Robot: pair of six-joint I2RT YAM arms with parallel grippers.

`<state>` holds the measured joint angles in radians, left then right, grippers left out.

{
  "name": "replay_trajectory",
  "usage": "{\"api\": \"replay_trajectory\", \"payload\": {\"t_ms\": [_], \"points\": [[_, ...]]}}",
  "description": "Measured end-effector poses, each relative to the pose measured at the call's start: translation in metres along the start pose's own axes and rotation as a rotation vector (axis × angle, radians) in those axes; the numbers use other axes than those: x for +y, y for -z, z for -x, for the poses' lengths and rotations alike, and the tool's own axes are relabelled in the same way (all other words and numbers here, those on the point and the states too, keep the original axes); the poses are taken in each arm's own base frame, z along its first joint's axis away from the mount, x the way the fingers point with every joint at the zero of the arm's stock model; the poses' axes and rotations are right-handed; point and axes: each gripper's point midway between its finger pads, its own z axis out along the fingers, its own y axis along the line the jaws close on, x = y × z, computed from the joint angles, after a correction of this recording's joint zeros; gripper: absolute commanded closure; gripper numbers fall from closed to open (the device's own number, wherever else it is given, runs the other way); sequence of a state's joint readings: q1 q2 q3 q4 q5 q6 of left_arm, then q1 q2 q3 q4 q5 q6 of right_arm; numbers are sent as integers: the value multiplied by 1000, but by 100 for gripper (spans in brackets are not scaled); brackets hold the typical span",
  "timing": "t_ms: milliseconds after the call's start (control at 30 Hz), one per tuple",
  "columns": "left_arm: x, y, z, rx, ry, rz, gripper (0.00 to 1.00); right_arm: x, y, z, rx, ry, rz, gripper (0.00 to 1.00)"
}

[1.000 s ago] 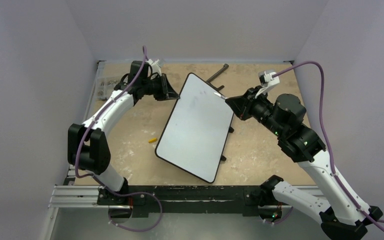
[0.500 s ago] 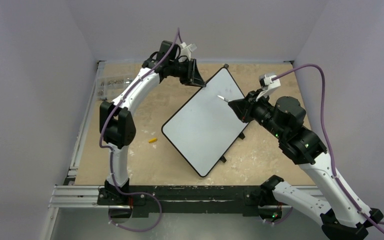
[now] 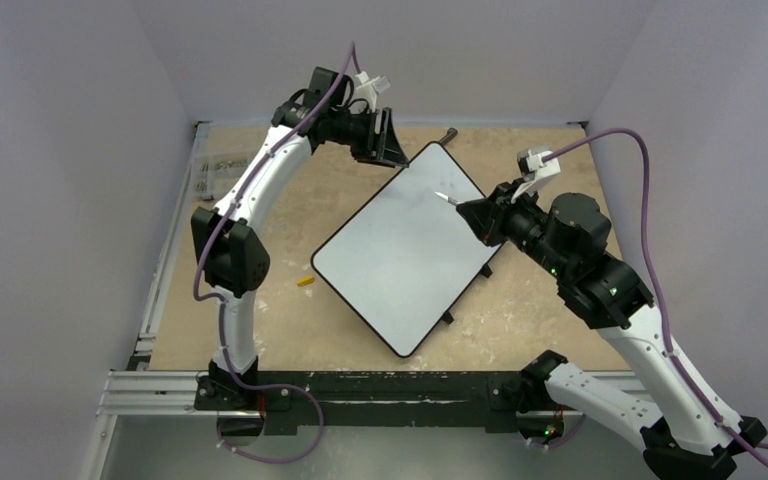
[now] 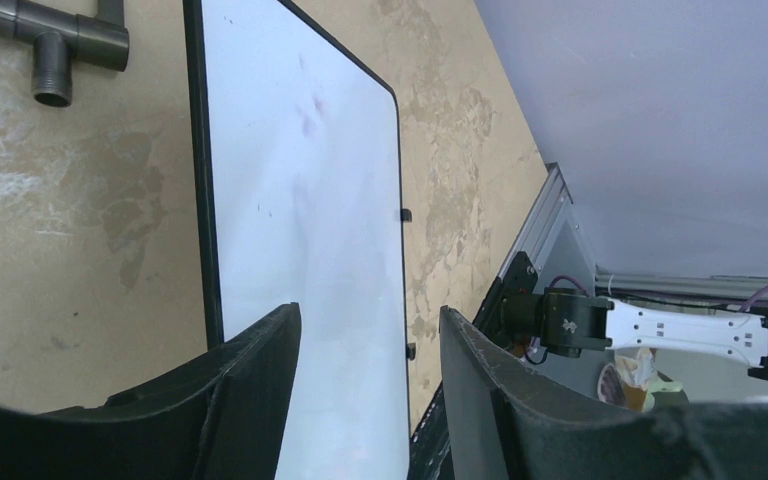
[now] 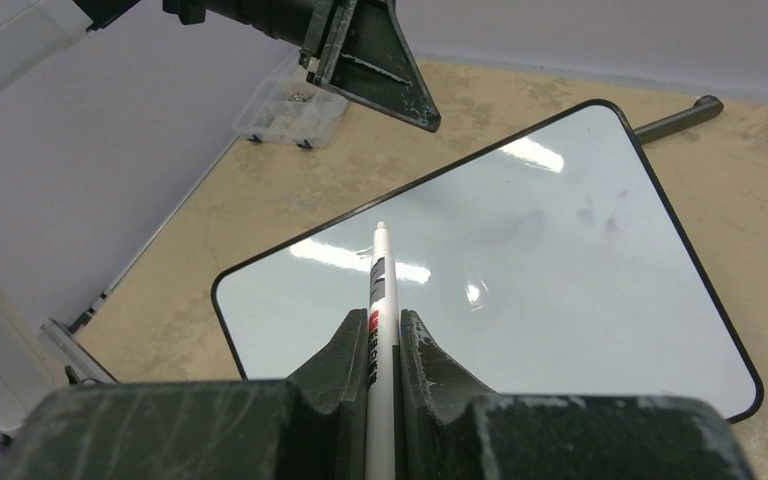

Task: Write a sentence on the whiteboard
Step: Move the whiteboard to the center of the board, then hold the whiteboard on the whiteboard stand.

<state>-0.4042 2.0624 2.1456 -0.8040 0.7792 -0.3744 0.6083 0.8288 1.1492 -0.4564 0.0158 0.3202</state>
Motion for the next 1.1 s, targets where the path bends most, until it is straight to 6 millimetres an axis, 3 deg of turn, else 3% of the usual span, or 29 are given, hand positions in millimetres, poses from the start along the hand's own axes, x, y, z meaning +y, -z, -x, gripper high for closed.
{"api": "replay_trajectory", "payload": {"t_ms": [200,500,733,1100], "points": [[13,34,-7,-7,-22,45,48,1,-1,-1,3,0,3,100],[46,79,-61,28,54,98,57,0,-9,-6,26,-1,1,100],[48,72,-100,98,121,28,60,7,-17,-14,59,-1,45,100],[49,64,-110,133,131,-4,65,13,-20,-26,84,-3,91,100]]}}
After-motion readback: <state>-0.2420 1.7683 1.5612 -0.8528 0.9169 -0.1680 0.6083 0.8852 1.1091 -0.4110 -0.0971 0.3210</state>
